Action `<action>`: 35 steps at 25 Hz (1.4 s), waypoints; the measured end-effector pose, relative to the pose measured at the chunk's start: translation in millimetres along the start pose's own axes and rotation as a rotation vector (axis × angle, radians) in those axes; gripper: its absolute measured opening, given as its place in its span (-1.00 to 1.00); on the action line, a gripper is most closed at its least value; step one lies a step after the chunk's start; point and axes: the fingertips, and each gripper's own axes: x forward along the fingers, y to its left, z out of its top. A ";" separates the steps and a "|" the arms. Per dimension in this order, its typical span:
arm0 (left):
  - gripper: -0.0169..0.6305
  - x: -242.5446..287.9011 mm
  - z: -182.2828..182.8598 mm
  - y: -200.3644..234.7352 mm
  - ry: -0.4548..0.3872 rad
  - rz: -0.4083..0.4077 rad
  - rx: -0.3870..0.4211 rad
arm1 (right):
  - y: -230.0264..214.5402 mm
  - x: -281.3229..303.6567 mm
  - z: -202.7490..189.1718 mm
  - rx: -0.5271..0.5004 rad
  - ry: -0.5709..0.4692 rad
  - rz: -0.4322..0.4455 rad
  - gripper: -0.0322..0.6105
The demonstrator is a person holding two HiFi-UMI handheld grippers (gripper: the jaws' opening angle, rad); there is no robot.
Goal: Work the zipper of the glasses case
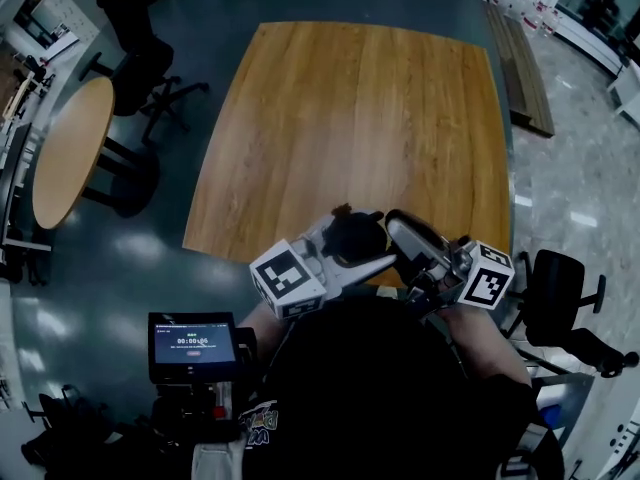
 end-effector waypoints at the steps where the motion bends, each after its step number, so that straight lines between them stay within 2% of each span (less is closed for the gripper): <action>1: -0.16 -0.6 -0.7 6.2 0.012 0.034 0.013 | 1.0 -1.0 3.6 -0.036 0.007 -0.003 -0.74; 3: -0.16 -2.9 -3.8 23.3 0.080 0.153 0.120 | 5.8 -7.7 10.2 -0.172 0.060 -0.034 -0.72; 4: -0.16 -5.2 -6.9 32.6 0.136 0.225 0.217 | 9.4 -12.0 13.2 -0.286 0.098 -0.065 -0.71; 6: -0.16 -12.7 -15.7 48.3 0.272 0.342 0.450 | 18.8 -14.5 14.5 -0.578 0.188 -0.129 -0.71; 7: -0.16 -17.0 -19.8 54.2 0.334 0.376 0.553 | 23.2 -11.3 12.5 -0.727 0.233 -0.153 -0.71; 8: -0.16 -20.6 -22.9 58.5 0.382 0.394 0.631 | 26.4 -6.0 8.4 -0.857 0.281 -0.169 -0.71; 9: -0.16 -23.1 -25.0 61.2 0.416 0.400 0.685 | 27.4 -0.3 1.9 -0.957 0.336 -0.175 -0.61; 11: -0.16 -25.0 -29.5 62.3 0.463 0.390 0.750 | 25.0 8.1 -16.1 -1.091 0.463 -0.141 -0.31; 14: -0.16 -24.6 -41.6 61.3 0.535 0.339 0.801 | 23.3 11.9 -37.5 -1.299 0.656 -0.047 -0.19; 16: -0.16 -24.2 -49.3 62.6 0.578 0.307 0.814 | 21.6 17.4 -45.7 -1.461 0.757 -0.012 -0.12; 18: -0.16 -22.4 -56.2 62.6 0.610 0.284 0.816 | 12.9 22.0 -56.2 -1.581 0.855 0.012 0.02; 20: -0.16 -20.2 -63.0 61.1 0.637 0.259 0.821 | 3.1 25.9 -67.3 -1.630 0.927 0.041 0.08; 22: -0.16 -19.0 -68.8 60.3 0.663 0.232 0.826 | -2.0 31.1 -74.4 -1.631 0.964 0.068 0.06; 23: -0.16 -18.6 -71.2 60.5 0.672 0.221 0.821 | -3.4 33.2 -75.5 -1.621 0.975 0.077 0.00; 26: -0.15 -15.9 -70.7 61.3 0.663 0.205 0.807 | -3.6 35.0 -71.0 -1.595 0.961 0.096 0.01; 29: -0.15 -11.0 -57.5 57.5 0.587 0.175 0.830 | 1.3 31.5 -58.4 -1.547 0.864 0.101 -0.04; 34: -0.07 -15.4 -32.4 31.6 0.373 0.030 0.768 | 11.4 16.2 -36.2 -1.283 0.729 0.179 -0.05; 35: -0.05 -17.1 -27.6 28.9 0.348 0.013 0.746 | 12.4 12.4 -32.0 -1.241 0.712 0.191 -0.17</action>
